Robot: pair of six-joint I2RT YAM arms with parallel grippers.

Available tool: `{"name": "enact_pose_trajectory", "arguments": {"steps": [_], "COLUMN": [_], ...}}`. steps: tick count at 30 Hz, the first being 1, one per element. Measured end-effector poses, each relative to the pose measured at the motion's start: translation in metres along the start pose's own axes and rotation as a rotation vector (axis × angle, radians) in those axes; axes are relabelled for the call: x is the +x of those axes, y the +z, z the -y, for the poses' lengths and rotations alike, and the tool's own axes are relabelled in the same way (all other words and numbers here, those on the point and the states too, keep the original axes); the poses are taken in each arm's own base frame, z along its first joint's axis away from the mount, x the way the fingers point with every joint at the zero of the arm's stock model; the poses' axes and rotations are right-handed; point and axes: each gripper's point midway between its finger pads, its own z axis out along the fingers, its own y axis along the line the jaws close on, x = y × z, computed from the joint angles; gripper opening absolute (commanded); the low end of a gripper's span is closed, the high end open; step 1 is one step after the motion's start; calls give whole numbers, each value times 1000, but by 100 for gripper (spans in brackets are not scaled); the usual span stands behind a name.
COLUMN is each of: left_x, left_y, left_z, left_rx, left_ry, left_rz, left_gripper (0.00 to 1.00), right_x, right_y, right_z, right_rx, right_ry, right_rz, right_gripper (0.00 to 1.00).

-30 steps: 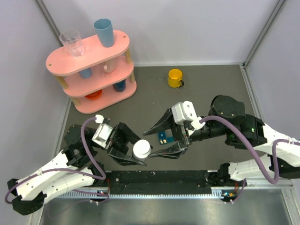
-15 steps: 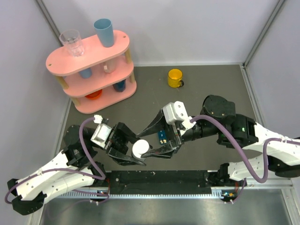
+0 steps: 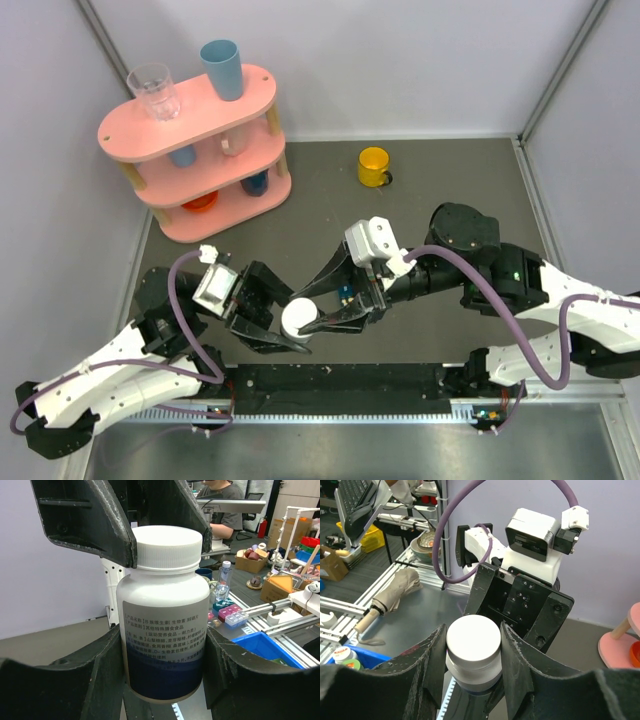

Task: Sort the pills into containers
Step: Screw the lid of the pill bottle onto the pill bottle.

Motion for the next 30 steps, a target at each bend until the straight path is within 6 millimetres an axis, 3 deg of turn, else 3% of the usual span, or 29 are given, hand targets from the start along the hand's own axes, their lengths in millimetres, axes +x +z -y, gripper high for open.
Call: {"name": "enact_pose_trajectory", "arguments": {"steps": [5, 30], "left_x": [-1, -4], "left_y": [-1, 3], "left_z": [1, 17], "left_rx": [-2, 114], "left_ry": [0, -51], "left_rz": [4, 27], "left_gripper": [0, 0], "right_x": [-1, -3], "right_y": [0, 4], "right_z": [0, -13], "right_rx": [-2, -90], "right_ry": [-2, -8], "right_rz": [5, 21], "right_gripper": [0, 0]}}
